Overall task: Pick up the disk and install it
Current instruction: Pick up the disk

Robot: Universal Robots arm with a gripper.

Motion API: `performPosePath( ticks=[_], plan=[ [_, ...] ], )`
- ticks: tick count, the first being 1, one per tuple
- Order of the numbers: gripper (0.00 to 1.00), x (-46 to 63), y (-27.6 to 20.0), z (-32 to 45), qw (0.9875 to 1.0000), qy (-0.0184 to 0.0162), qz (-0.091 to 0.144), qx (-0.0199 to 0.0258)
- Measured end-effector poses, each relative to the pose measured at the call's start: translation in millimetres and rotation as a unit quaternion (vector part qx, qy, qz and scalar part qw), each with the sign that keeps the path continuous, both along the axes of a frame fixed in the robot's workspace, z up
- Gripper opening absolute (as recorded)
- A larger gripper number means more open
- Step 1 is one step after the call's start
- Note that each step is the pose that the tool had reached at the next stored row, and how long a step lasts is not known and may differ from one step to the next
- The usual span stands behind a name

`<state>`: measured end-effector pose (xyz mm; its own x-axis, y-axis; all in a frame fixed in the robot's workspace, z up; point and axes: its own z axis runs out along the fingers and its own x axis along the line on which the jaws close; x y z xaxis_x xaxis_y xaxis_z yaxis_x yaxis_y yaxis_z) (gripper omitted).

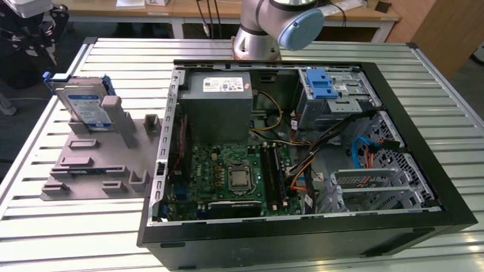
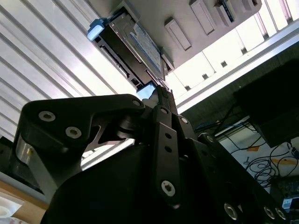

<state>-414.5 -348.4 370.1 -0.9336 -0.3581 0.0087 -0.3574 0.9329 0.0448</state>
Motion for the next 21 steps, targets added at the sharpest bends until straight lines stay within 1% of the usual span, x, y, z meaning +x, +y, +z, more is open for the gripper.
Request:
performPosePath(
  ticks=[8, 12, 16, 21],
  plan=[
    [0.11, 0.0, 0.0, 0.0, 0.9998, 0.0000, 0.022, 0.0000],
    [0.11, 0.0, 0.0, 0.0, 0.9992, 0.0000, 0.040, 0.0000],
    [0.11, 0.0, 0.0, 0.0, 0.9975, 0.0000, 0.071, 0.0000],
    [0.11, 0.0, 0.0, -0.1, 0.9946, 0.0000, 0.103, 0.0000]
  ],
)
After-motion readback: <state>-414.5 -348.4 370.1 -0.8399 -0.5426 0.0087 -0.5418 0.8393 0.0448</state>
